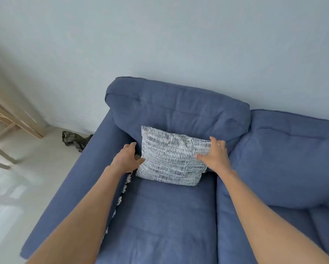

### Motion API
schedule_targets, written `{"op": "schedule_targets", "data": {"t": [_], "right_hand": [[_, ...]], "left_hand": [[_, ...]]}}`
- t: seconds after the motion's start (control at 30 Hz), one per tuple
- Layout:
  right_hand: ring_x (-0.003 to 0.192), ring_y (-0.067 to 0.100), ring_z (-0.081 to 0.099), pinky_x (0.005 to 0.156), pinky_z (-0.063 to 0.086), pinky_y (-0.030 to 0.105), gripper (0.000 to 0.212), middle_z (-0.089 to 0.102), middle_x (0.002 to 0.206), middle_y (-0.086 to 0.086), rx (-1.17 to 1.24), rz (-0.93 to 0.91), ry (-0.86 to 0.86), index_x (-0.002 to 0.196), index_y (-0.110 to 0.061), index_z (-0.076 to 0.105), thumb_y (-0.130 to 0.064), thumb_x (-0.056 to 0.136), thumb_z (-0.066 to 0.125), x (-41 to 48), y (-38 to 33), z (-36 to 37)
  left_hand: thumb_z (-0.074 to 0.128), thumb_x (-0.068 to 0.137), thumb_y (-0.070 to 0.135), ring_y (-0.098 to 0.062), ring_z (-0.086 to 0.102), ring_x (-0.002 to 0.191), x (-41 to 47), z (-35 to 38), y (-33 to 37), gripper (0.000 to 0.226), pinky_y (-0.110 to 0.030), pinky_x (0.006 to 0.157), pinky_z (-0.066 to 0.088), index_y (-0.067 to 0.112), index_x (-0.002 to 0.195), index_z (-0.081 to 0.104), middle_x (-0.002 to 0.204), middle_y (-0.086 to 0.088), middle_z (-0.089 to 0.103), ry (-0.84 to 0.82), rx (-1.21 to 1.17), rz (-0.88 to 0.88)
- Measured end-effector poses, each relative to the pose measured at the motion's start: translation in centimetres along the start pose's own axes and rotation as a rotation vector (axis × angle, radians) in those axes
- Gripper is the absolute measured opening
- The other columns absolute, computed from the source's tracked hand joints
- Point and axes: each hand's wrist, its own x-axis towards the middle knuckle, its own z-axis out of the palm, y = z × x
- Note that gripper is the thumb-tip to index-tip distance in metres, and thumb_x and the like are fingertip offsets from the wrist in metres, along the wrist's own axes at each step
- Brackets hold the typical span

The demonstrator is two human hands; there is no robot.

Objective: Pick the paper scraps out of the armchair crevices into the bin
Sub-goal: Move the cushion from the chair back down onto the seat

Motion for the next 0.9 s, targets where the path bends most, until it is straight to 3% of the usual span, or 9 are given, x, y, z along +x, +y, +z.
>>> {"op": "schedule_targets", "data": {"t": [0.1,0.17,0.27,0.33,0.4,0.47,0.6,0.7,0.9], "right_hand": [[0.140,0.034,0.034,0.111,0.036,0.042,0.117,0.022,0.153,0.019,0.269,0.206,0.218,0.156,-0.012,0.019,-0.044,0.069,0.089,3.4,2.4,3.2],[0.139,0.035,0.035,0.111,0.035,0.041,0.122,0.027,0.151,0.020,0.416,0.291,0.286,0.154,-0.010,0.020,-0.045,0.063,0.093,5.1,3.6,5.5],[0.137,0.030,0.039,0.114,0.036,0.040,0.112,0.041,0.146,0.013,0.580,0.324,0.314,0.144,-0.008,0.034,-0.043,0.058,0.096,7.1,5.0,8.3],[0.131,0.026,0.047,0.113,0.041,0.042,0.104,0.047,0.141,0.009,0.658,0.350,0.299,0.137,-0.008,0.041,-0.043,0.056,0.096,7.9,6.1,10.1],[0.125,0.023,0.053,0.110,0.045,0.044,0.098,0.052,0.136,0.005,0.705,0.361,0.283,0.133,-0.009,0.044,-0.044,0.057,0.096,8.3,6.8,11.1],[0.122,0.021,0.055,0.109,0.046,0.042,0.092,0.055,0.133,0.002,0.718,0.357,0.264,0.130,-0.012,0.047,-0.046,0.059,0.094,8.9,7.7,11.6],[0.112,0.015,0.058,0.101,0.048,0.033,0.080,0.059,0.125,-0.008,0.731,0.371,0.171,0.127,-0.022,0.051,-0.047,0.063,0.092,9.2,8.6,11.8],[0.101,0.013,0.063,0.091,0.051,0.031,0.061,0.065,0.109,-0.014,0.735,0.387,0.137,0.114,-0.028,0.057,-0.045,0.066,0.091,8.7,8.5,11.2],[0.104,0.022,0.066,0.093,0.053,0.036,0.040,0.073,0.107,-0.003,0.596,0.334,0.148,0.108,-0.017,0.070,-0.042,0.079,0.082,5.6,6.8,9.2]], "left_hand": [[0.070,0.090,0.037,-0.026,0.046,0.127,4.3,2.1,0.2,0.073,-0.028,0.091,0.035,0.008,0.146,0.033,0.138,-0.007,0.047,0.058,-0.188,-0.026],[0.072,0.088,0.038,-0.020,0.046,0.116,6.7,3.2,0.0,0.065,-0.023,0.084,0.036,0.015,0.138,0.038,0.115,0.009,0.047,0.099,-0.288,-0.048],[0.077,0.083,0.042,-0.007,0.040,0.105,9.7,4.4,-0.2,0.075,-0.027,0.086,0.038,0.018,0.141,0.035,0.109,0.020,0.040,0.151,-0.471,-0.156],[0.080,0.078,0.045,-0.008,0.049,0.111,11.5,5.5,-0.6,0.081,-0.034,0.094,0.041,0.024,0.141,0.034,0.121,0.016,0.049,0.148,-0.564,-0.197],[0.081,0.076,0.046,-0.022,0.035,0.142,12.5,6.6,-0.6,0.111,-0.041,0.113,0.033,0.016,0.156,0.010,0.155,0.000,0.035,0.104,-0.623,-0.249],[0.083,0.075,0.043,-0.024,0.030,0.146,13.2,7.8,-0.5,0.121,-0.043,0.116,0.031,0.014,0.158,-0.001,0.160,-0.003,0.029,0.057,-0.682,-0.281],[0.086,0.075,0.032,-0.020,0.049,0.129,13.3,8.8,-0.3,0.096,-0.038,0.109,0.041,0.016,0.150,0.028,0.142,0.001,0.050,-0.015,-0.622,-0.238],[0.083,0.078,0.039,-0.023,0.061,0.118,12.2,8.8,-0.5,0.064,-0.042,0.105,0.048,0.012,0.131,0.058,0.125,-0.002,0.065,-0.067,-0.497,-0.270],[0.076,0.083,0.044,-0.018,0.065,0.102,7.0,8.2,0.4,0.046,-0.031,0.087,0.051,0.015,0.118,0.066,0.112,0.003,0.070,0.040,-0.513,-0.293]]}}
